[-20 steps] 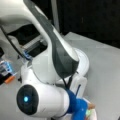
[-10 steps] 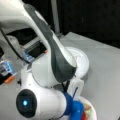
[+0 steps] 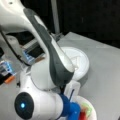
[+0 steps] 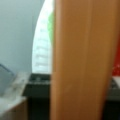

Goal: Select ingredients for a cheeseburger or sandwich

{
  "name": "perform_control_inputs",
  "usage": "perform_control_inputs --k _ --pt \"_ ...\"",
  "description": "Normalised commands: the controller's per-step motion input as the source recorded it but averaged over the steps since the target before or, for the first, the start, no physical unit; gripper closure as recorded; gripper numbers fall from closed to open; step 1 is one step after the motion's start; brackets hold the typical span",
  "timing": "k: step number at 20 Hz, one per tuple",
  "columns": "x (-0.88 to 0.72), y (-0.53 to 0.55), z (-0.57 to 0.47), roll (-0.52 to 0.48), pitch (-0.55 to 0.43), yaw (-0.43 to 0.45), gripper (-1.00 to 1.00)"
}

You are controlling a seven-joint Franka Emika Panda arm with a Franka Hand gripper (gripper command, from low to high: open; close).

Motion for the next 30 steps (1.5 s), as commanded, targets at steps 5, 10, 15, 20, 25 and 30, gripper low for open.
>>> perform_control_inputs --k 5,10,15,20,25,30 --pt "-0.08 -0.03 -0.07 0.151 -0.202 -0.072 1.00" --pt "-0.06 -0.02 -0.08 0.143 -0.221 -0.090 1.00" --pt "-0.04 -0.02 -0.10 0.117 -0.233 -0.088 1.00" --pt "-0.05 -0.01 -0.13 0.112 -0.238 -0.079 1.00" --pt "-0.06 0.01 -0.13 0.132 -0.224 -0.091 1.00" --pt "-0.09 0.02 -0.12 0.137 -0.234 -0.111 -1.00"
